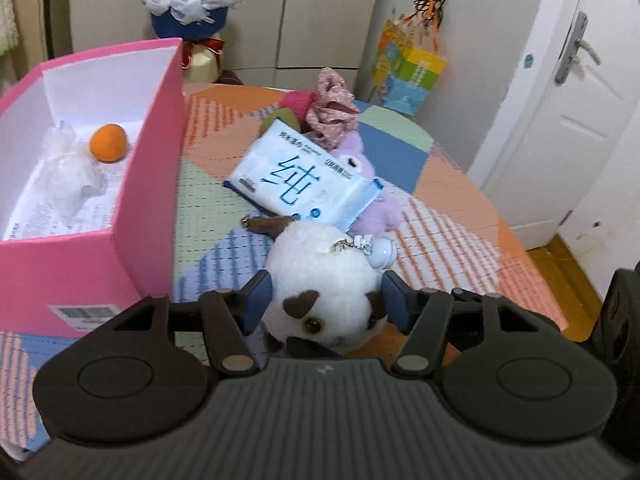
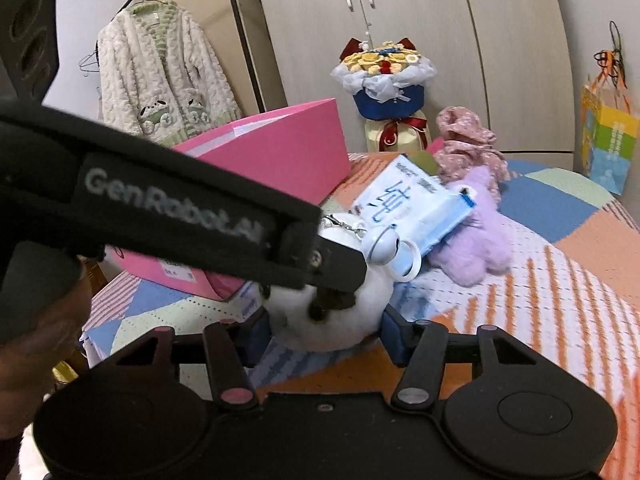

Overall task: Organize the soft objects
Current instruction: 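Grasp the white plush dog by its body with the left gripper, then lift the plush dog and carry it over the pink box with the left gripper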

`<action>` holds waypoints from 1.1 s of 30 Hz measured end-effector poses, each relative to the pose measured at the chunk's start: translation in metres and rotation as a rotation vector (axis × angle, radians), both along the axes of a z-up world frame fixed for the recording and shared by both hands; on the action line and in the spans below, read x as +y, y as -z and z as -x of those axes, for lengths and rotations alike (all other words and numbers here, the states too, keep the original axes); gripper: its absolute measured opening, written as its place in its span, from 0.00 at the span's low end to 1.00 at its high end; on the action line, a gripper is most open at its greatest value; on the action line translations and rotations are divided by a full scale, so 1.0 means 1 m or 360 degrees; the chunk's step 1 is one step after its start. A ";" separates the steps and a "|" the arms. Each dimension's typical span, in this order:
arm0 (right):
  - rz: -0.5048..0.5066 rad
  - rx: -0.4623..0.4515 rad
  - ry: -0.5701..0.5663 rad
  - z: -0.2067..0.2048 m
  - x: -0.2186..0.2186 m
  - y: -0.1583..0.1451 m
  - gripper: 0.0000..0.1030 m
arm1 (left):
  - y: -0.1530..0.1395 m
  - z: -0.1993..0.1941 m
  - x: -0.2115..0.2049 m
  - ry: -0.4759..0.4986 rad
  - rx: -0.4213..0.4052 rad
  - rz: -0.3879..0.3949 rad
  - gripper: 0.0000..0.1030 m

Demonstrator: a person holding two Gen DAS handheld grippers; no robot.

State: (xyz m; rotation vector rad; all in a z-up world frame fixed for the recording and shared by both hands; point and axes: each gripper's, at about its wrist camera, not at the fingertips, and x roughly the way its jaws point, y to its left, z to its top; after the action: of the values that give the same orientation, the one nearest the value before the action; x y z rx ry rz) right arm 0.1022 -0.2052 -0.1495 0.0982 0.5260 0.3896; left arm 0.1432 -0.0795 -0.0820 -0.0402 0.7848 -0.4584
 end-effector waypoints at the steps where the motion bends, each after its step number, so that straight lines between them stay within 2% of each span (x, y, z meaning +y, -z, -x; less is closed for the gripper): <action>1: 0.0018 -0.0003 -0.0004 0.000 -0.001 0.000 0.59 | 0.001 -0.003 0.001 -0.0008 -0.0008 0.0020 0.66; 4: 0.0017 0.0013 -0.0022 -0.002 -0.005 0.004 0.59 | 0.008 -0.010 -0.002 -0.0003 0.0021 -0.0006 0.67; 7: 0.0019 0.0023 -0.0043 -0.004 -0.008 0.007 0.59 | 0.015 -0.011 -0.001 0.0018 0.0078 0.0049 0.65; 10: 0.0016 0.0033 -0.0057 -0.006 -0.008 0.010 0.60 | 0.018 -0.005 -0.002 0.0039 0.0066 0.0060 0.59; 15: 0.0049 0.0053 -0.0058 -0.002 -0.005 0.007 0.61 | 0.016 0.009 -0.006 0.0039 0.0015 0.0001 0.55; 22: 0.0012 0.0246 -0.0117 0.006 0.000 -0.006 0.61 | 0.003 0.027 -0.003 0.0080 0.0076 -0.0090 0.56; 25: 0.0054 0.0287 -0.0152 0.015 0.006 -0.016 0.60 | -0.005 0.039 0.002 0.0137 0.0080 -0.0113 0.57; 33: 0.0248 0.0341 -0.0284 0.037 0.033 -0.047 0.60 | -0.027 0.060 0.037 0.0162 0.0200 0.0010 0.57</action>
State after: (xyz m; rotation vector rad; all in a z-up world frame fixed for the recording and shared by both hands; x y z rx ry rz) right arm 0.0653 -0.1723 -0.1021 -0.0589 0.7779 0.5135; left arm 0.0836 -0.0424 -0.0552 -0.0350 0.9116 -0.5588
